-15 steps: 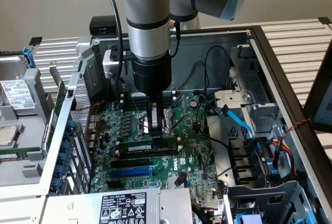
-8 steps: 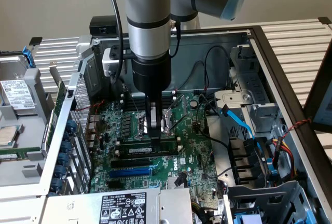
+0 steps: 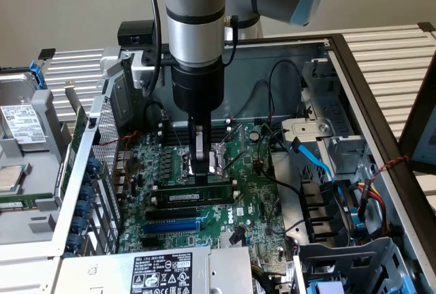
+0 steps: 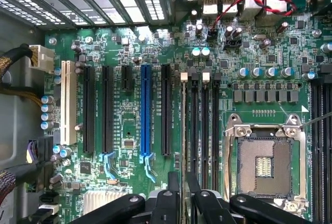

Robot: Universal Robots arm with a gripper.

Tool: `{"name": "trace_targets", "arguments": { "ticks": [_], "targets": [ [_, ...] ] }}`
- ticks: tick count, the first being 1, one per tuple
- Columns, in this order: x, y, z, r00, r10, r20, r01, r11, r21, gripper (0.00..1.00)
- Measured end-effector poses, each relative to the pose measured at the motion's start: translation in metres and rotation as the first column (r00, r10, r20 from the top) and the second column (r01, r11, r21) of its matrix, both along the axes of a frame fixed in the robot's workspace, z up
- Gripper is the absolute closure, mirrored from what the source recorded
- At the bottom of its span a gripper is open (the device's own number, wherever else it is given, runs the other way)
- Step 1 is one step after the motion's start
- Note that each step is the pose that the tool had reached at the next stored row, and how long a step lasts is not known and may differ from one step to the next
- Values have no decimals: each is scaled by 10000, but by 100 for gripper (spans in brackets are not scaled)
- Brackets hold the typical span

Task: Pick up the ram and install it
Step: 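Insert the ram into the slot, then press down the ram until it locks into place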

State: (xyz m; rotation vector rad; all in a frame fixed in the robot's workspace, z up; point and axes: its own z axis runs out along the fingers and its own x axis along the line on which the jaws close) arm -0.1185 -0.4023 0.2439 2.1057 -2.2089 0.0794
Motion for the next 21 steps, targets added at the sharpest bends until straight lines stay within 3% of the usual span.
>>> {"name": "trace_targets", "arguments": {
  "ticks": [9,13,18,21],
  "targets": [
    [0,-3,28,10000,1,-10,-1,10000,0,80],
    [0,-3,29,10000,2,-57,-2,10000,-2,80],
    [0,-3,30,9998,0,-193,0,10000,-4,80],
    [1,3,28,9998,2,-200,-2,10000,-2,82]
  ]
}}
